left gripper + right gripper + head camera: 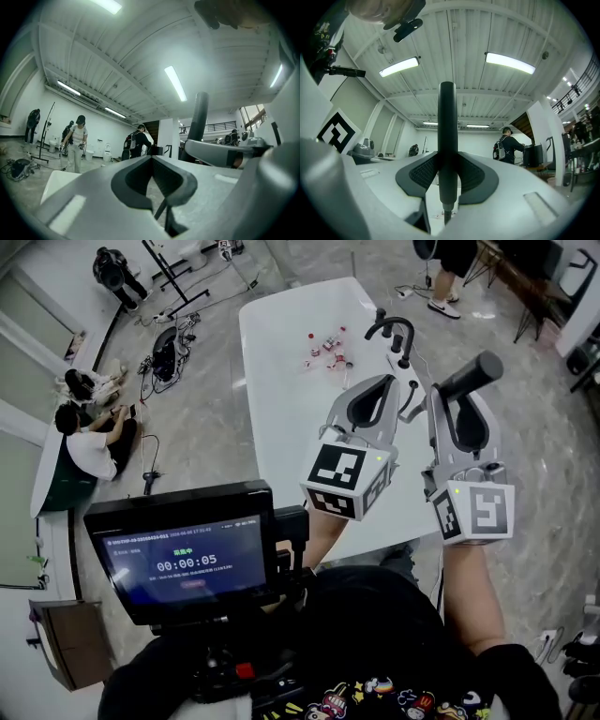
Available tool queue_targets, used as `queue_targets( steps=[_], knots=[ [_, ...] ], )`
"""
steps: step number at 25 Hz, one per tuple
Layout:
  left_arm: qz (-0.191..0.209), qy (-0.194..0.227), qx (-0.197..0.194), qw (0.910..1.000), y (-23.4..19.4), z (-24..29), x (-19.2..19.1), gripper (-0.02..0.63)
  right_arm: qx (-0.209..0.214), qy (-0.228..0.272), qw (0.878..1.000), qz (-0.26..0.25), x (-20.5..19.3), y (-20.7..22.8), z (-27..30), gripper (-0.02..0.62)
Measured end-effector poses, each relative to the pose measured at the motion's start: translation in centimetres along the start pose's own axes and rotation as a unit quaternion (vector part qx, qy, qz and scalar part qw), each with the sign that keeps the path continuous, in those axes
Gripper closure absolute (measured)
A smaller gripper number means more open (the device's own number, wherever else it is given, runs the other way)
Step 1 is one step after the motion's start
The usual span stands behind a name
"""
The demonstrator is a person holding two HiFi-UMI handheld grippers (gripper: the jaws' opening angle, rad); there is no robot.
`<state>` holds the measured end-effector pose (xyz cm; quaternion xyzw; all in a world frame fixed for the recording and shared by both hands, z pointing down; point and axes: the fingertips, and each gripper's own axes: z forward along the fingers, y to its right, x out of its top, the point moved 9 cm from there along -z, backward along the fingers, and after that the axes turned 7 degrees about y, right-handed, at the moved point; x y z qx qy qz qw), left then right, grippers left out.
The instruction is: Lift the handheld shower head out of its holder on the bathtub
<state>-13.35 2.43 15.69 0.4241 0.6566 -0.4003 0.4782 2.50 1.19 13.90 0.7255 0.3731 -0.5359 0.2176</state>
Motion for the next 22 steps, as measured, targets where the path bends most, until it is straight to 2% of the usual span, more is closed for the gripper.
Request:
queue_targets(
  steps=[16, 22],
  knots=[
    [-0.001, -0.002, -0.001, 1.0000, 1.6, -0.7, 0.3, 0.606, -0.001, -0.001, 1.000, -0.003, 1.0, -0.1, -1.6, 0.446],
    [0.000, 0.000, -0.005, 1.0000, 1.9, -0.9, -0.4, 0.606, -0.003, -0.002, 1.000, -0.005, 0.2, -0.2, -2.3, 0.446]
  ],
)
